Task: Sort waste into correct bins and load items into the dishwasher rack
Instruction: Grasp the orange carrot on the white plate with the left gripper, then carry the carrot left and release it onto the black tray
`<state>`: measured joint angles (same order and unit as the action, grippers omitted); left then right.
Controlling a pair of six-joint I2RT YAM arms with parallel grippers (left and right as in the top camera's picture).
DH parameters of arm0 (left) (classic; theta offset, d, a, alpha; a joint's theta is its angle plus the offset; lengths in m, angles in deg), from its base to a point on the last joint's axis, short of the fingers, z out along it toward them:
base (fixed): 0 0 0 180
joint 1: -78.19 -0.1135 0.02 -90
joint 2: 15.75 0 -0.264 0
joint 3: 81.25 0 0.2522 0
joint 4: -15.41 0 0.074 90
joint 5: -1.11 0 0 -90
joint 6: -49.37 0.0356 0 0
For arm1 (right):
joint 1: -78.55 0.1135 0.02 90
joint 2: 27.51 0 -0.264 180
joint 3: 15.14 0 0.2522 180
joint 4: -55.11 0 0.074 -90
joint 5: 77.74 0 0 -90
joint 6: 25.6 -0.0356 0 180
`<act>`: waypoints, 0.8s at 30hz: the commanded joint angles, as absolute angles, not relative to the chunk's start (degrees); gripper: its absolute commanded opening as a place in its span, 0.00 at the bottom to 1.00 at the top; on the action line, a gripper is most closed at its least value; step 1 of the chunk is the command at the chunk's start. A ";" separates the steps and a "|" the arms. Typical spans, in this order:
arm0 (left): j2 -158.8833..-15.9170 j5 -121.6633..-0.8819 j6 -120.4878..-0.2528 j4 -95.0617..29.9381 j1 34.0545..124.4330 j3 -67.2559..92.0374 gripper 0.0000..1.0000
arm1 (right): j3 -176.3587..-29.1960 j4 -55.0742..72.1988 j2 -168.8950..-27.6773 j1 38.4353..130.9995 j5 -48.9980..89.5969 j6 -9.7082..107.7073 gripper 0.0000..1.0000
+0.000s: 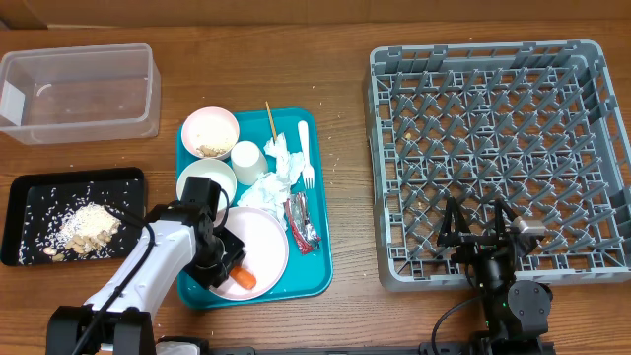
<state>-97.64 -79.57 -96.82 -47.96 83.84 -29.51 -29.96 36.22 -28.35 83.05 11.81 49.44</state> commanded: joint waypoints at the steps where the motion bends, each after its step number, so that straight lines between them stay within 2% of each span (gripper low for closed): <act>1: -97.99 -81.16 -95.83 -48.57 84.22 -29.60 0.25 | -29.37 36.62 -27.68 82.70 11.04 49.59 1.00; 5: -97.99 -80.42 -95.79 -48.99 84.22 -29.57 0.18 | -29.37 36.62 -27.68 82.70 11.04 49.61 1.00; 9: -97.97 -79.59 -94.57 -49.73 84.22 -28.63 0.06 | -29.37 36.62 -27.68 82.70 11.04 49.61 1.00; 20: -97.97 -80.70 -91.37 -59.89 84.11 -14.76 0.04 | -29.37 36.62 -27.68 82.70 11.04 49.61 1.00; 24: -97.97 -84.53 -91.40 -62.87 83.12 -9.51 0.04 | -29.37 36.62 -27.68 82.70 11.04 49.61 1.00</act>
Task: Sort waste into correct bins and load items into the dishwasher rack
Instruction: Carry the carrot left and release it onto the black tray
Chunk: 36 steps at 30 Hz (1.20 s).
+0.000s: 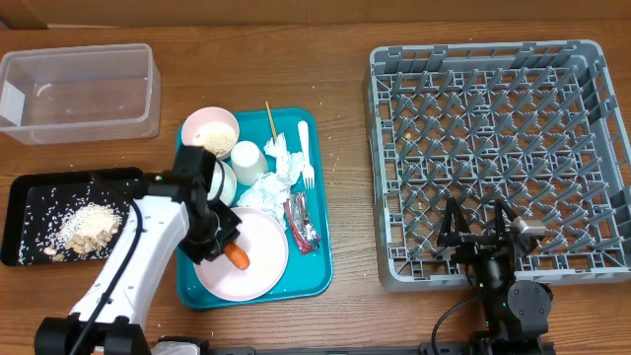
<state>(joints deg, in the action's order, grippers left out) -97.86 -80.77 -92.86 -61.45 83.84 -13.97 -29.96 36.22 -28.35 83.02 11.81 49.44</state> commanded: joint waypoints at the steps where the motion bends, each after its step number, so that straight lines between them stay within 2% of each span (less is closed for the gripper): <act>1: -97.97 -85.51 -91.37 -63.48 82.34 -8.26 0.04 | -29.37 36.62 -27.68 82.70 11.04 49.61 1.00; 9: -97.97 -84.03 -89.25 -66.65 65.81 1.88 0.04 | -29.37 36.62 -27.68 82.70 11.04 49.61 1.00; 16: -98.21 -84.59 -89.52 -61.49 48.61 2.64 0.06 | -29.37 36.62 -27.68 82.70 11.04 49.61 1.00; 21: -99.59 -87.92 -88.29 -56.94 40.17 2.64 0.09 | -29.37 36.62 -27.68 82.70 11.04 49.61 1.00; 25: -101.73 -89.29 -88.64 -55.33 38.54 2.64 0.08 | -29.37 36.62 -27.68 82.70 11.04 49.61 1.00; 30: -107.61 -90.89 -88.60 -51.81 38.45 2.64 0.15 | -29.37 36.62 -27.68 82.70 11.04 49.61 1.00; 32: -110.86 -90.82 -88.58 -51.17 38.45 2.64 0.24 | -29.37 36.62 -27.68 82.70 11.04 49.61 1.00; 36: -112.61 -90.80 -87.55 -51.17 38.45 2.66 0.50 | -29.37 36.62 -27.68 82.70 11.04 49.61 1.00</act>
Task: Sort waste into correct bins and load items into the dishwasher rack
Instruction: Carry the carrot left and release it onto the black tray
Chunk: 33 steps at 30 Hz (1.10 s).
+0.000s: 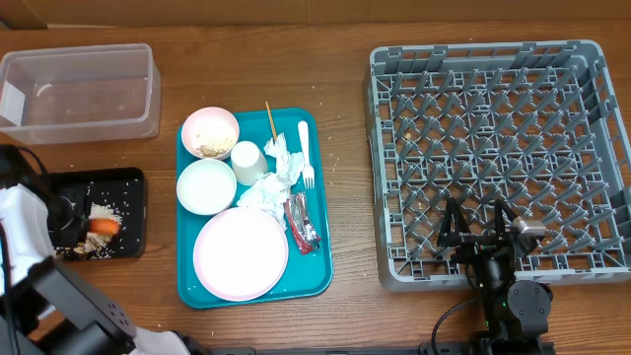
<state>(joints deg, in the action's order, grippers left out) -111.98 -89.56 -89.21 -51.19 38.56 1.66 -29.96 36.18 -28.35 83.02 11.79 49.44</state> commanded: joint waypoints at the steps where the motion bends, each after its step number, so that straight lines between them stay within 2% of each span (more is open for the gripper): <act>1: -112.59 -90.80 -87.31 -51.17 38.45 2.66 0.59 | -29.37 36.62 -27.68 82.70 11.04 49.61 1.00; 8: -112.59 -90.65 -86.87 -53.86 38.45 5.22 0.64 | -29.37 36.62 -27.68 82.70 11.04 49.61 1.00; 13: -112.59 -87.35 -86.57 -58.10 38.45 8.48 0.63 | -29.37 36.62 -27.68 82.70 11.04 49.61 1.00; 22: -109.81 -71.28 -76.62 -65.31 39.19 15.58 0.64 | -29.37 36.62 -27.68 82.70 11.04 49.61 1.00; 27: -104.42 -67.83 -73.08 -66.10 43.50 15.56 0.74 | -29.37 36.62 -27.68 82.70 11.04 49.61 1.00; 28: -103.32 -68.16 -72.38 -66.01 45.16 15.56 0.81 | -29.37 36.62 -27.68 82.70 11.04 49.61 1.00; 29: -102.62 -68.94 -72.27 -65.82 46.73 15.56 1.00 | -29.37 36.62 -27.68 82.70 11.04 49.61 1.00; 33: -102.38 -73.34 -72.32 -64.83 53.66 15.36 1.00 | -29.37 36.62 -27.68 82.70 11.04 49.61 1.00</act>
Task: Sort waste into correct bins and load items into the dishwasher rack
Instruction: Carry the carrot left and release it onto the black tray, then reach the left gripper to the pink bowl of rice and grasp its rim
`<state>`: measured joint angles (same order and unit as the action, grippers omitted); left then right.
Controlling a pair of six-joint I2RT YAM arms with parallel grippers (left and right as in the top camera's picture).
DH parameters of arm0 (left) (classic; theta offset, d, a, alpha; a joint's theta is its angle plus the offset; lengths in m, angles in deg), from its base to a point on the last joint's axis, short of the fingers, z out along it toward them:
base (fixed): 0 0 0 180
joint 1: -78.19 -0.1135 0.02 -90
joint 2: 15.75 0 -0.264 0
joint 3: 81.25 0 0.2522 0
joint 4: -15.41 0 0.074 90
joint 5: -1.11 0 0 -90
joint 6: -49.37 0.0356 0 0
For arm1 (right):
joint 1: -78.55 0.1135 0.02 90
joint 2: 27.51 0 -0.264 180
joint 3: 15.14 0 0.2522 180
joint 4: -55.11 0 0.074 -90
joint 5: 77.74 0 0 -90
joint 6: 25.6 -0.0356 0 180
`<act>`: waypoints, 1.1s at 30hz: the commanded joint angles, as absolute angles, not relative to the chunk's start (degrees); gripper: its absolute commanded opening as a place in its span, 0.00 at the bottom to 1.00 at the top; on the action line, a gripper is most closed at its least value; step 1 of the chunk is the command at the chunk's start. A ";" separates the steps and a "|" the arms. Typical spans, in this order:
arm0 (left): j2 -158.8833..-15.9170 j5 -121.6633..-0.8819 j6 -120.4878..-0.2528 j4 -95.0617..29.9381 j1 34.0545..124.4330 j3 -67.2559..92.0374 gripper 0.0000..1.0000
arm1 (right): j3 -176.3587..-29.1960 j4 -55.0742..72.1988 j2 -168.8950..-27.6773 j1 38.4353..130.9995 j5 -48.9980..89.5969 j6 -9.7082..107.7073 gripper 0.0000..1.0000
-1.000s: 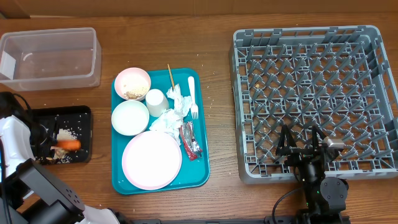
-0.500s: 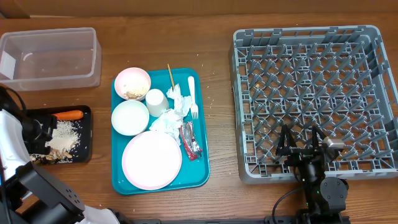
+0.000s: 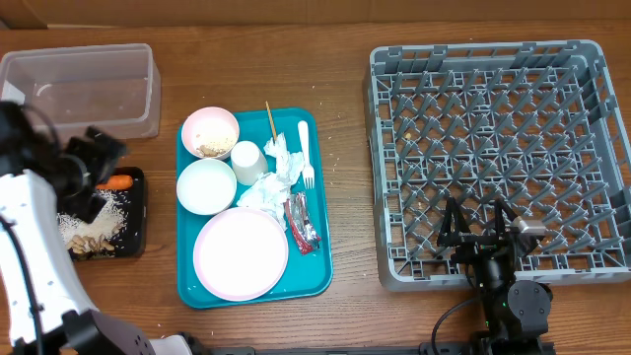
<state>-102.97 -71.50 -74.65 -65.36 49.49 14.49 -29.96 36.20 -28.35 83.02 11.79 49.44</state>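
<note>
An orange carrot piece (image 3: 118,181) lies at the top right corner of the black waste tray (image 3: 136,235), beside rice and scraps (image 3: 94,225). My left gripper (image 3: 108,166) hovers over that corner with its fingers spread, the carrot by the lower fingertip. The teal tray (image 3: 317,278) holds a bare pink plate (image 3: 242,253), a white bowl (image 3: 206,185), a pink bowl with crumbs (image 3: 210,132), a white cup (image 3: 248,161), crumpled napkins (image 3: 271,182), a white fork (image 3: 305,153), a wooden stick (image 3: 270,123) and a wrapper (image 3: 301,225). My right gripper (image 3: 477,235) rests open at the grey rack's front edge.
A clear plastic bin (image 3: 89,94) stands at the back left, just behind the black tray. The grey dishwasher rack (image 3: 498,138) fills the right side of the table and holds no dishes. Bare wood lies between the teal tray and the rack.
My left gripper has shifted from the black tray's middle to its top right corner and its fingers now stand apart. The carrot piece sits higher on the tray. The right arm has not moved.
My left gripper was down on the pink plate at the carrot piece. Then it held the carrot just above the plate. Then it was over the black tray with the carrot in its fingers. Now the carrot lies on that tray and the plate is bare.
</note>
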 commanded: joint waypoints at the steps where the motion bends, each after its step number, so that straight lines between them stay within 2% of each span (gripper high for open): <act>1: -102.71 -74.52 -72.34 -64.51 55.34 15.12 1.00 | -29.37 36.62 -27.68 82.70 11.04 49.61 1.00; 5: -105.99 -80.40 -73.67 -63.22 61.59 14.64 1.00 | -29.37 36.62 -27.68 82.70 11.04 49.61 1.00; 9: -110.69 -80.46 -73.63 -60.37 64.04 14.64 1.00 | -29.37 36.62 -27.68 82.70 11.04 49.61 1.00; 16: -119.08 -80.03 -73.52 -53.77 64.72 14.64 1.00 | -29.37 36.62 -27.68 82.70 11.04 49.61 1.00; 25: -123.32 -80.05 -70.15 -56.35 64.72 14.64 0.93 | -29.37 36.62 -27.68 82.70 11.04 49.61 1.00; 28: -123.19 -79.98 -69.21 -54.60 64.72 14.64 0.94 | -29.37 36.62 -27.68 82.70 11.04 49.61 1.00; 30: -123.19 -79.50 -68.75 -52.92 64.72 14.64 0.98 | -29.37 36.62 -27.68 82.70 11.04 49.61 1.00; 33: -123.23 -74.50 -65.34 -49.05 64.83 14.64 1.00 | -29.37 36.62 -27.68 82.70 11.04 49.61 1.00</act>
<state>-122.82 -78.80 -69.95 -51.57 64.35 14.58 -29.96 36.22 -28.35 83.02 11.81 49.44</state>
